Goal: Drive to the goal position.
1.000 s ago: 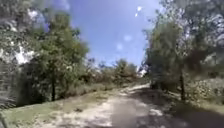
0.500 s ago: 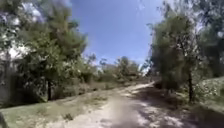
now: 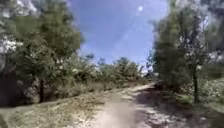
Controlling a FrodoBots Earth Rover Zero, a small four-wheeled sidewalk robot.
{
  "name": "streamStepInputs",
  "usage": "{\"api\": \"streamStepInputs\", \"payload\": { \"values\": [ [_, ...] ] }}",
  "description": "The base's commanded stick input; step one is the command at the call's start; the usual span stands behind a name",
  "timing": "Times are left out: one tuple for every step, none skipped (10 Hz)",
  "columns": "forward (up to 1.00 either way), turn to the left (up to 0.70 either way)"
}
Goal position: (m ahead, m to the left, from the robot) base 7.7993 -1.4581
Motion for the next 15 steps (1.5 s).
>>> {"api": "streamStepInputs", "payload": {
  "values": [
    [0.85, 0.00],
    [0.85, 0.00],
    [0.85, 0.00],
    [0.85, 0.00],
    [0.85, 0.00],
    [0.85, 0.00],
    [0.85, 0.00],
    [0.85, 0.00],
    [0.85, 0.00],
    [0.85, 0.00],
    [0.85, 0.00],
    [0.85, 0.00],
    [0.85, 0.00],
    [0.85, 0.00],
    [0.85, 0.00]
  ]
}}
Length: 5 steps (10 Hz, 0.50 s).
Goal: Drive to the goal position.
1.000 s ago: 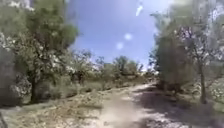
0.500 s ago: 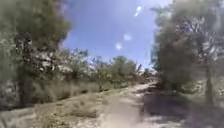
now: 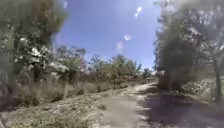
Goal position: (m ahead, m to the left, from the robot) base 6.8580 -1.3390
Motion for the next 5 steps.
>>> {"api": "streamStepInputs", "payload": {
  "values": [
    [0.85, 0.00],
    [0.85, 0.00],
    [0.85, 0.00],
    [0.85, 0.00],
    [0.85, 0.00]
  ]
}}
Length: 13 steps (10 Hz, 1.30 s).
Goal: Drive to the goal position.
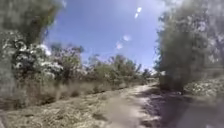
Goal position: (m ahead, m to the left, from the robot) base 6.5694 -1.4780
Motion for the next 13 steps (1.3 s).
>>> {"api": "streamStepInputs", "payload": {
  "values": [
    [0.85, 0.00],
    [0.85, 0.00],
    [0.85, 0.00],
    [0.85, 0.00],
    [0.85, 0.00],
    [0.85, 0.00],
    [0.85, 0.00],
    [0.85, 0.00],
    [0.85, 0.00],
    [0.85, 0.00],
    [0.85, 0.00],
    [0.85, 0.00],
    [0.85, 0.00]
  ]
}}
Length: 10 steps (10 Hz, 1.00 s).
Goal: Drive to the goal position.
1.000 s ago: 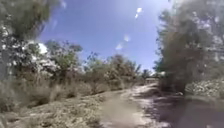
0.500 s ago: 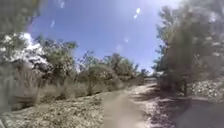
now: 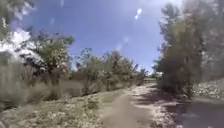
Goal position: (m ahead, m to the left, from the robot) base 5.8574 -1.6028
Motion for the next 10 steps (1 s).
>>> {"api": "streamStepInputs", "payload": {
  "values": [
    [0.85, 0.00],
    [0.85, 0.00],
    [0.85, 0.00],
    [0.85, 0.00],
    [0.85, 0.00],
    [0.85, 0.00],
    [0.85, 0.00],
    [0.85, 0.00],
    [0.85, 0.00],
    [0.85, 0.00]
  ]
}}
